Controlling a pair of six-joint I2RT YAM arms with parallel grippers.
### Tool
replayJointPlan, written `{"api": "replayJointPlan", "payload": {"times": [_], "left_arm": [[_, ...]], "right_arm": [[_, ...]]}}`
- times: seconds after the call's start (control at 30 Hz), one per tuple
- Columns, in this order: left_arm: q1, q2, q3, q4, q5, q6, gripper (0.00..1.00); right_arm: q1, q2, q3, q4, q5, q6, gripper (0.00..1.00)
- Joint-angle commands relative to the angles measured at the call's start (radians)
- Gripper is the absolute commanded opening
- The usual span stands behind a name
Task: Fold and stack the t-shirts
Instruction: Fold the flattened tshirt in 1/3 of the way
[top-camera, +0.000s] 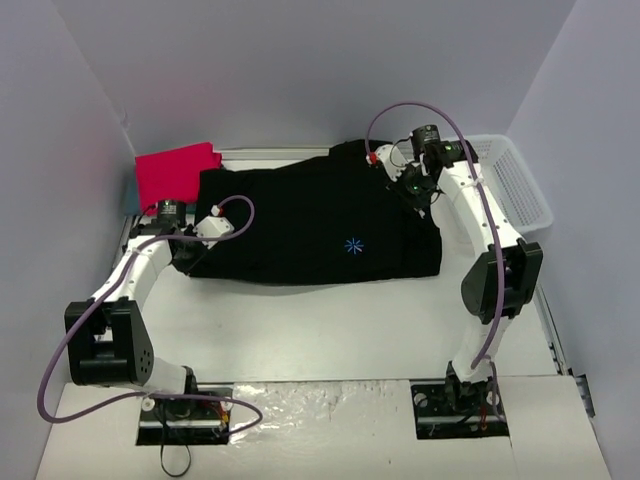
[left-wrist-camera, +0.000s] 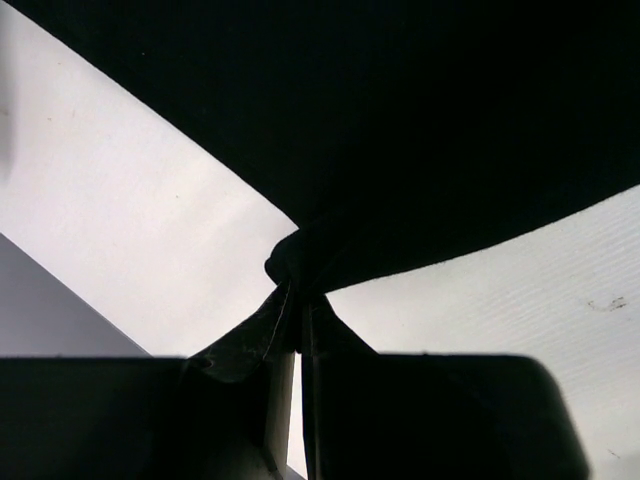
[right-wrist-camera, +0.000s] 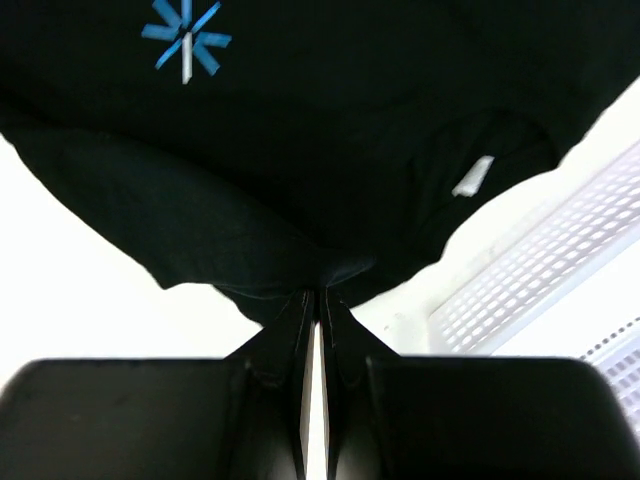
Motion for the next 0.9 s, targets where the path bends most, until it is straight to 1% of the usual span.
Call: {"api": "replayJointPlan", "payload": {"times": [0.0, 0.07, 0.2, 0.5, 0.87], "left_arm": [[0.007, 0.026, 0.058, -0.026, 0.016, -0.009, 0.02], [0.007, 0.055, 0.075, -0.02, 0.017, -0.008, 0.02], [0.007, 0.119, 0.101, -0.014, 0.011, -0.005, 0.02], [0.008, 0.239, 0.159, 0.025, -0.024, -0.012, 0.02], [0.015, 0.304, 0.218, 0.034, -0.061, -0.006, 0.02]], "right_arm": [[-0.003, 0.041, 0.091, 0.026, 0.027, 0.043, 0.0], [-0.001, 0.078, 0.144, 0.03, 0.035, 0.055, 0.0], [0.002, 0.139, 0.196, 0.035, 0.05, 0.055, 0.0], [0.011, 0.266, 0.255, 0.043, 0.068, 0.043, 0.0], [0.015, 0.355, 0.341, 0.084, 0.084, 0.068, 0.0]]}}
